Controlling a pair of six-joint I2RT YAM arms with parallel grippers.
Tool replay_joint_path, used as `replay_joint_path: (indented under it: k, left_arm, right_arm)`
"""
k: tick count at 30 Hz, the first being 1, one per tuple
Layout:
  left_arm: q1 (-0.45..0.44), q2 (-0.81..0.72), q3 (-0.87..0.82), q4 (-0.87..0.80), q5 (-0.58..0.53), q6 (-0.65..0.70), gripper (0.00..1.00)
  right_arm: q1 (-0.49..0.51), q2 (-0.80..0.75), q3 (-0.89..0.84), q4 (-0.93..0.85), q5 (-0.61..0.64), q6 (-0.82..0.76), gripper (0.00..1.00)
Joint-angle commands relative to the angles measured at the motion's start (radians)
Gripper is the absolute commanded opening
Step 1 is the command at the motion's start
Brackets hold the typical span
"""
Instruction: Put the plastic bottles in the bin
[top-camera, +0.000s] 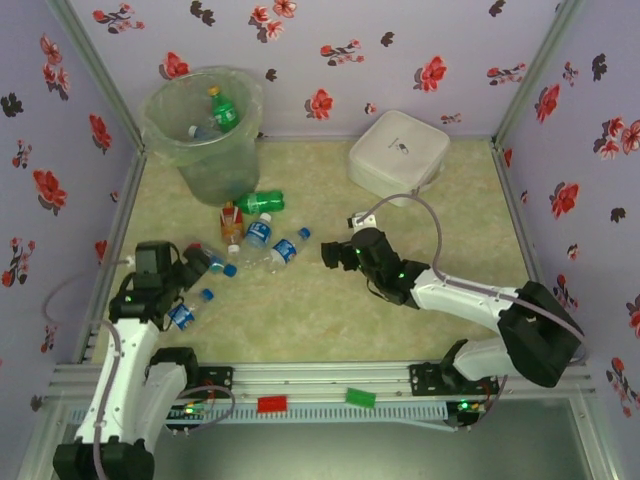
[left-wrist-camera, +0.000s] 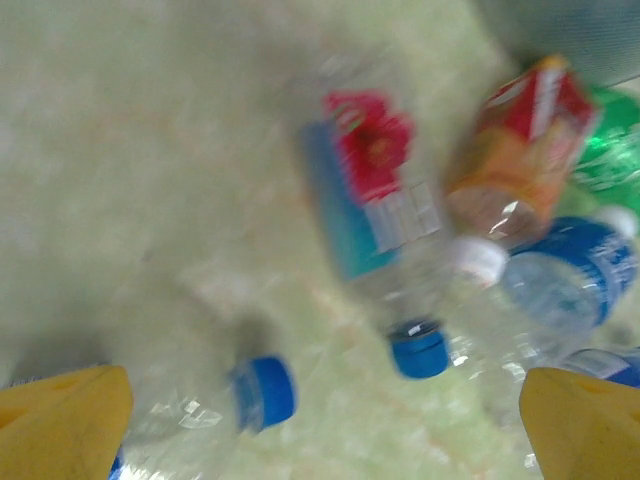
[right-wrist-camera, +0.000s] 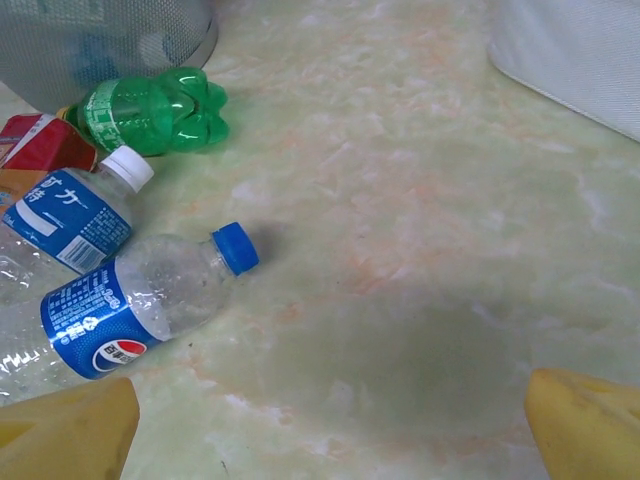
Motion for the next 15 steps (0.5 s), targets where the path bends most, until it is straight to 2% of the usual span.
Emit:
replay_joint_path:
  k: [1,7,12,15]
  left_arm:
    - [0.004,-0.074,-0.055,-0.077,-0.044,-0.192,1.00]
    - [0.004,-0.117,-0.061,-0.220,-0.105,-0.445,1.00]
    - [0.004,-0.116,-0.062,-0.219,-0.103,-0.610,1.00]
    - [0.005,-0.079,-0.075,-0.247,-0.126,-0.791,1.00]
  right_arm:
    - [-0.007,0.012,0.033,0.038,-0.030,0.033,1.00]
    - [-0.006,0.018,0.034,0.030,-0.031,0.040,1.00]
    - [-0.006,0.021,0.040,0.024,-0.034,0.044,1.00]
    - [-0.006,0.012,0.042,0.026,-0.035,0.040,1.00]
